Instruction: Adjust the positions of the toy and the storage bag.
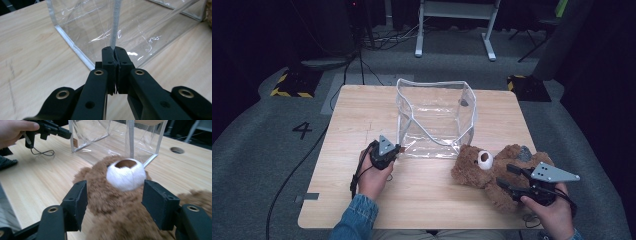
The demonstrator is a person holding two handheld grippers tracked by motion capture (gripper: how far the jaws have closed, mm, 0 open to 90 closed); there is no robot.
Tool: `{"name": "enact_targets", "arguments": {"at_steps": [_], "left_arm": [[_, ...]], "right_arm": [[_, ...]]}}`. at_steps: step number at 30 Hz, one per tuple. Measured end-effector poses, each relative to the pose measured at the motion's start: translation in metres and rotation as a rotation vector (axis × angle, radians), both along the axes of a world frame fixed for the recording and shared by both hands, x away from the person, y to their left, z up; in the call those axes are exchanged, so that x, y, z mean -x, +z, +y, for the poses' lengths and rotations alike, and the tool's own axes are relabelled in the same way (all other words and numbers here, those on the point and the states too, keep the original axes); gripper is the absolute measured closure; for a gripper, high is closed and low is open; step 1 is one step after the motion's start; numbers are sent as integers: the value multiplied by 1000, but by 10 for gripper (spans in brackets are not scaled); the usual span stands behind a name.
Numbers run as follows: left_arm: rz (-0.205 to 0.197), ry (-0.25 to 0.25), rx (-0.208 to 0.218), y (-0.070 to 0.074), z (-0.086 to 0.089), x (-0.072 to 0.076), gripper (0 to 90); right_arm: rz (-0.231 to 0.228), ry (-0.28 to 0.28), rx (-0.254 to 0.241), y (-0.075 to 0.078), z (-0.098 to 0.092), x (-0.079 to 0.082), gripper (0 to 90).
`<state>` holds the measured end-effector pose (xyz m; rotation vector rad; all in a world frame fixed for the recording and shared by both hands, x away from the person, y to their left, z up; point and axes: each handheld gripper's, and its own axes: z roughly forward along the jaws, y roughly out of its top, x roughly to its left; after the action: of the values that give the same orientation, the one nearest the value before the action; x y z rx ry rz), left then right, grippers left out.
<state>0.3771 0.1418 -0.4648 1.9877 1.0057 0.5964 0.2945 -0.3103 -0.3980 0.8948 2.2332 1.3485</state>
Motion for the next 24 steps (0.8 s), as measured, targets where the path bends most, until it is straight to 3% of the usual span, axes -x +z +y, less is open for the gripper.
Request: {"name": "enact_targets", "arguments": {"at_steps": [8,12,15,16,20,21,22,24], "left_arm": [[-12,47,-6,-1,27,35,875],[-13,97,5,-2,46,47,874],[-7,96,29,-3,49,52,874],[-8,96,7,-2,52,56,874],[0,91,25,-2,54,62,874],[0,91,25,-2,54,62,874],[-3,92,22,-2,56,63,874],[2,91,28,-2,56,65,874]], "right_arm": [[7,78,46,2,26,-7,374],[-15,106,85,18,44,-22,376],[-5,126,101,23,60,-39,406],[1,140,108,22,66,-45,409],[14,190,147,16,96,-63,519],[14,190,147,16,96,-63,519],[26,205,172,10,111,-74,564],[32,204,185,6,121,-82,575]]}}
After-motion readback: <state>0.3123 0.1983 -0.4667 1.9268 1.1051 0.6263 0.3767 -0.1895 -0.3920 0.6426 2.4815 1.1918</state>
